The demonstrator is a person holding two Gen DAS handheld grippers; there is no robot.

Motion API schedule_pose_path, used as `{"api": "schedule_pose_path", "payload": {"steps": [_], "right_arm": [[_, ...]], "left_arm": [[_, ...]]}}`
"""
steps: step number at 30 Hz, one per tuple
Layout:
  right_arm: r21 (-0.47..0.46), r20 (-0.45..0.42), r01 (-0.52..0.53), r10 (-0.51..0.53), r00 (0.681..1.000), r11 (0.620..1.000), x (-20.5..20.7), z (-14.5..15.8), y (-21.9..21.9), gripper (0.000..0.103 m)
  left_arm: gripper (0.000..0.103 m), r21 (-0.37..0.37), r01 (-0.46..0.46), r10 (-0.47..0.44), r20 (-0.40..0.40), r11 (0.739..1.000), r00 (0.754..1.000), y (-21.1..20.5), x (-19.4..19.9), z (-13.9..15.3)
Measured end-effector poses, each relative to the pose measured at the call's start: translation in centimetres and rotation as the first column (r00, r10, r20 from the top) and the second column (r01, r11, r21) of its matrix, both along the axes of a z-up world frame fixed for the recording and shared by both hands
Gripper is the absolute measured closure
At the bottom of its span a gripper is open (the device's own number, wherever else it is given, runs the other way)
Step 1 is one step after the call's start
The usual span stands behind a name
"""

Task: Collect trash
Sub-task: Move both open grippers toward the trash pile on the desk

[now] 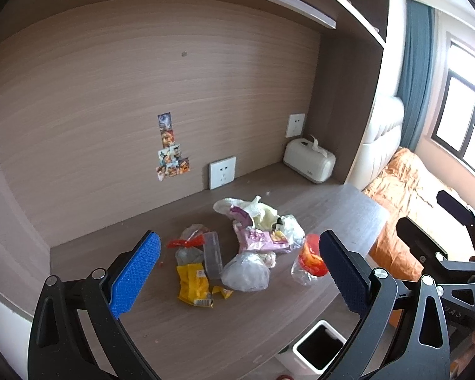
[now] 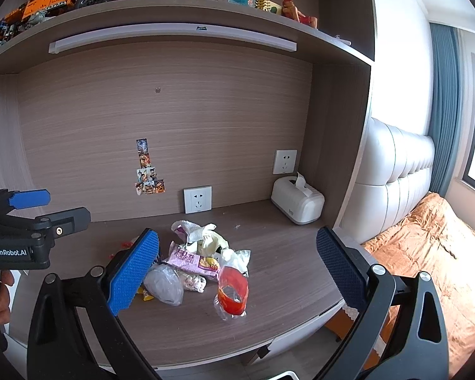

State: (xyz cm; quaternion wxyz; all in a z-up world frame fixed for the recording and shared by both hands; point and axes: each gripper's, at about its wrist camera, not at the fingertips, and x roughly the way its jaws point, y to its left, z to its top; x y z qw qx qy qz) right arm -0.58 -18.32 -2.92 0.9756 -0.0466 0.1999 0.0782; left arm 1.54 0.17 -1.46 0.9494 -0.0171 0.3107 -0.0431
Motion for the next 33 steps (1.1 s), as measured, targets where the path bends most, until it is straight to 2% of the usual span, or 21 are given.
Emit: {"api": "schedule_pose_path", "payload": {"steps": [11,17,25,33], "right_arm": [[-0.015,-0.005,0.005,-0.005,1.000,1.000,0.1,-0.6,0.2,0.003],[-0.021,-0.009,0.003,-0.004,1.000,1.000,0.5,-0.7,0.3,0.003],[-0.028,-0.025,0.002,-0.003,1.000,1.000,1.2,-1.1,0.5,0.003],[-0.021,-0.042,0.001,-0.002,0.999,1.000,2.0,-1.4,0.7,0.003]], "left_arm": [[0.005,0.003,0.001,-0.001,0.031,1.000,1.000,-0.2,0.2,0.3],[0.005,-0.055,0.022,-0.020,0.026,0.998,0.999,0.5,0.4,0.1],[0.005,-0.009,0.007,-0.007,-0.005,1.000,1.000,0.2,1.1,-0.9],[0.005,0.007,0.013,-0.013,-0.027,1.000,1.000,0.1,2.0,-1.3]]}}
